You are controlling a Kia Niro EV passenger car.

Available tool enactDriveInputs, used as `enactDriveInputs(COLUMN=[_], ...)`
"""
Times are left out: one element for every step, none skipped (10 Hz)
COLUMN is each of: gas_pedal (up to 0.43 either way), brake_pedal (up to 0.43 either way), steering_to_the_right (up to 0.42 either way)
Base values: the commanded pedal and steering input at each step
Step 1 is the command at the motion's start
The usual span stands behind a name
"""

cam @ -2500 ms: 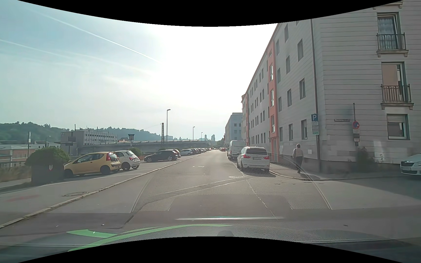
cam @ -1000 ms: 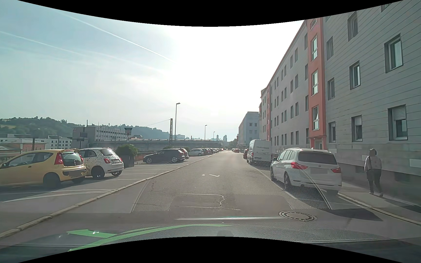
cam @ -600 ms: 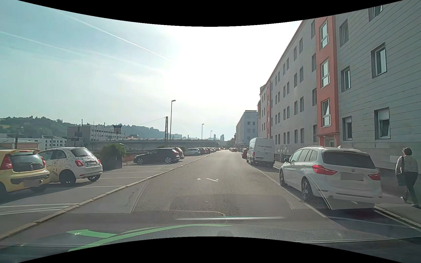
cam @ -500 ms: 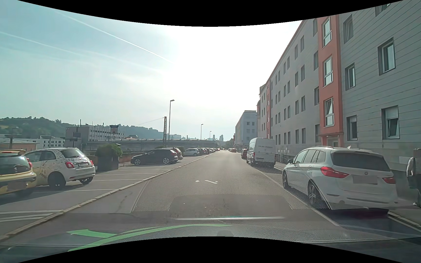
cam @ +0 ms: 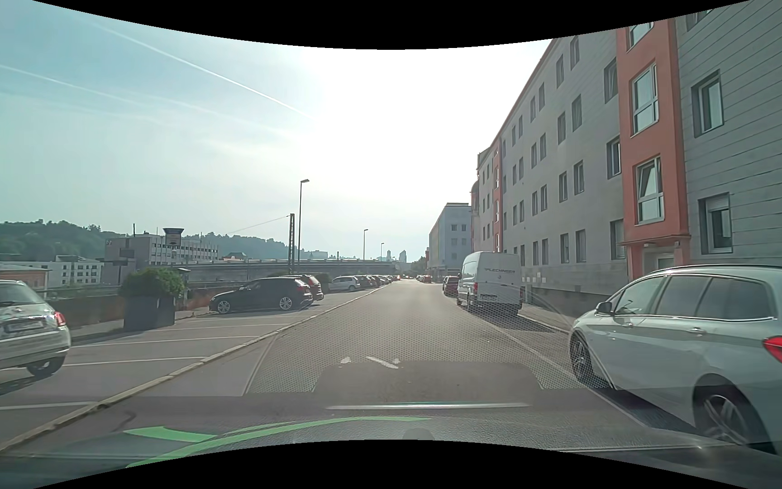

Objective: Follow the waypoints while adhering to traffic rules and regulations

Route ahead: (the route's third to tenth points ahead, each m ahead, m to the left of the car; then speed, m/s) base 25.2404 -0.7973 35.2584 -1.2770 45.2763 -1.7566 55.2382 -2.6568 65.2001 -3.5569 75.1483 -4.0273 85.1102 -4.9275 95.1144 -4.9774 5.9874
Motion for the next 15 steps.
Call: enactDriveInputs(gas_pedal=[0.220, 0.220, 0.220, 0.220, 0.220, 0.220, 0.220, 0.220, 0.220, 0.220, 0.220, 0.220, 0.220, 0.220, 0.220], brake_pedal=[0.000, 0.000, 0.000, 0.000, 0.000, 0.000, 0.000, 0.000, 0.000, 0.000, 0.000, 0.000, 0.000, 0.000, 0.000], steering_to_the_right=[0.031, 0.029, 0.029, 0.028, 0.026, 0.023, 0.019, 0.018, 0.017, 0.015, 0.013, 0.012, 0.008, 0.008, 0.007])
